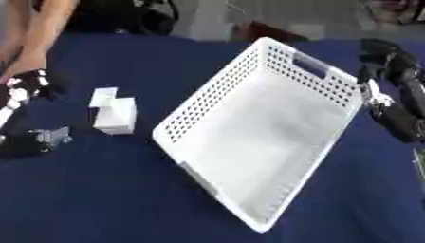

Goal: Pick up objects on the table and place them in the box.

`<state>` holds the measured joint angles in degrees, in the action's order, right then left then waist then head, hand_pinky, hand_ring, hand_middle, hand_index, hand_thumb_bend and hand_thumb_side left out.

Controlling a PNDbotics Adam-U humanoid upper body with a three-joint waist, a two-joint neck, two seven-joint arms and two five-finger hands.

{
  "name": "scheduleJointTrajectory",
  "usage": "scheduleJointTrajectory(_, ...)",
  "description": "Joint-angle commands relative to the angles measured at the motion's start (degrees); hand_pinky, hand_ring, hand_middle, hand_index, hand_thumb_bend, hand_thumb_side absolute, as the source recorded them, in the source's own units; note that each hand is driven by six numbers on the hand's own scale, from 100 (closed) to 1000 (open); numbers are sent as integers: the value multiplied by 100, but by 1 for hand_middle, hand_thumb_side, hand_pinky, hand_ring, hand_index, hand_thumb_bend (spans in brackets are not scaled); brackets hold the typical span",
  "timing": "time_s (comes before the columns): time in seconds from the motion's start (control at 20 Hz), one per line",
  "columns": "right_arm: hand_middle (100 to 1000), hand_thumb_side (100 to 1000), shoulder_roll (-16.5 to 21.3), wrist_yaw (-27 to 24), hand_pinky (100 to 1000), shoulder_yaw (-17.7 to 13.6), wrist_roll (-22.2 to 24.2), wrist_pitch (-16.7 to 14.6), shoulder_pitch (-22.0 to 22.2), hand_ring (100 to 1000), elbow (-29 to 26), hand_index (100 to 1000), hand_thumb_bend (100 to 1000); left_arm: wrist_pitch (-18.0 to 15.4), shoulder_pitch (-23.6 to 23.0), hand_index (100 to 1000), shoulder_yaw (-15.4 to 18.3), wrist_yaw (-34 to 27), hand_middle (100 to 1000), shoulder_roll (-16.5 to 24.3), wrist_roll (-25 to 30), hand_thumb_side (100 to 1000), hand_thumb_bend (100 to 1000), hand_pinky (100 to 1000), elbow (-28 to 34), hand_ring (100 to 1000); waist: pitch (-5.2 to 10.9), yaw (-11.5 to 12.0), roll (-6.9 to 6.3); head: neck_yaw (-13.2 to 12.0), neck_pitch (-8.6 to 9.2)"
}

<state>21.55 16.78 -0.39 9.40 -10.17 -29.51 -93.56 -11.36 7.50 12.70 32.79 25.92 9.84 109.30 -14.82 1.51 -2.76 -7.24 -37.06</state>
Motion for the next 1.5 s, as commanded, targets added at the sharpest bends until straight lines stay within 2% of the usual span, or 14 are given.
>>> scheduleJointTrajectory(0.05,894,686,157,-20,700,-38,-19,7,-36,837,-127,889,100,-7,8,816,41,23,737,75,-9,725,652,615,124,650,97,3,1,-51,81)
scheduleJointTrajectory(0.7,894,686,157,-23,700,-45,-15,4,-22,837,-121,889,100,15,23,823,56,117,743,181,-2,722,657,631,133,662,110,-5,-2,-44,88)
scheduleJointTrajectory(0.85,894,685,164,-21,700,-36,-6,3,-6,837,-109,889,100,44,116,847,-9,282,764,600,104,720,682,652,144,686,142,-20,-16,-44,67)
scheduleJointTrajectory(1.05,894,686,181,-11,700,-22,10,0,34,837,-83,889,100,48,394,871,-177,507,813,1594,415,701,730,670,-52,728,201,-4,-49,-72,55)
scheduleJointTrajectory(1.2,895,687,184,-9,700,-9,23,-7,57,837,-68,890,100,75,701,884,-340,548,839,2206,573,699,748,688,-537,755,230,-14,-70,-88,80)
scheduleJointTrajectory(1.35,895,688,179,-13,700,3,35,-14,61,837,-58,890,100,-8,978,892,-488,534,860,2475,693,706,746,705,-1071,774,234,-42,-76,-91,123)
scheduleJointTrajectory(1.5,895,687,170,-21,700,14,48,-21,52,837,-53,890,100,-88,1280,892,-586,539,861,2476,769,705,746,703,-1558,773,225,-81,-70,-89,147)
